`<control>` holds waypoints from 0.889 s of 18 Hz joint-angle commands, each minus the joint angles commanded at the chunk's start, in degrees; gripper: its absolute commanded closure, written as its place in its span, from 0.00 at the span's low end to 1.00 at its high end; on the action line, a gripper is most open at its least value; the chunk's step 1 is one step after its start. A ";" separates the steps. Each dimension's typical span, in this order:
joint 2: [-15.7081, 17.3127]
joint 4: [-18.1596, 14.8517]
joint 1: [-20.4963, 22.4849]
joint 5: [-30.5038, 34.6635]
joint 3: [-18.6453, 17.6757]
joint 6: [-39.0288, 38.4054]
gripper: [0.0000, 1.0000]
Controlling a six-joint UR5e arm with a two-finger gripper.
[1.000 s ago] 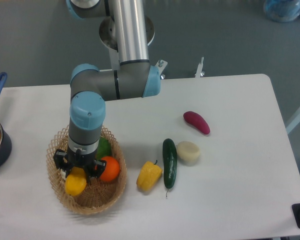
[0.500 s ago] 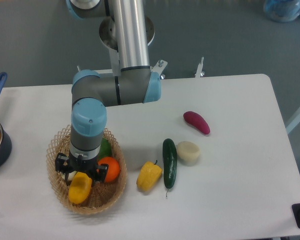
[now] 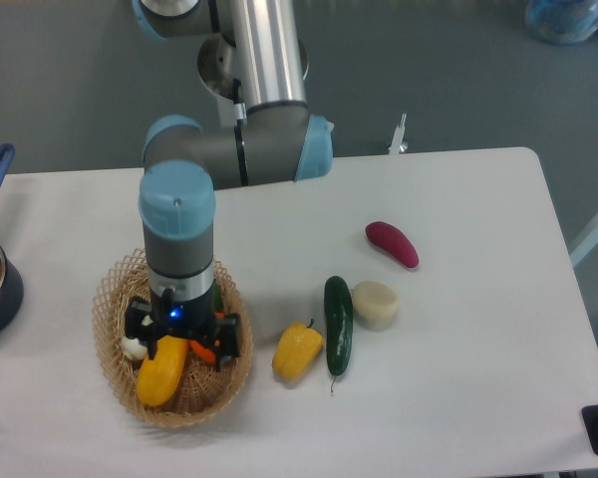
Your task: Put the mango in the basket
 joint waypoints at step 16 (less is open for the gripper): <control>11.61 -2.81 8.18 4.94 -3.33 28.58 0.00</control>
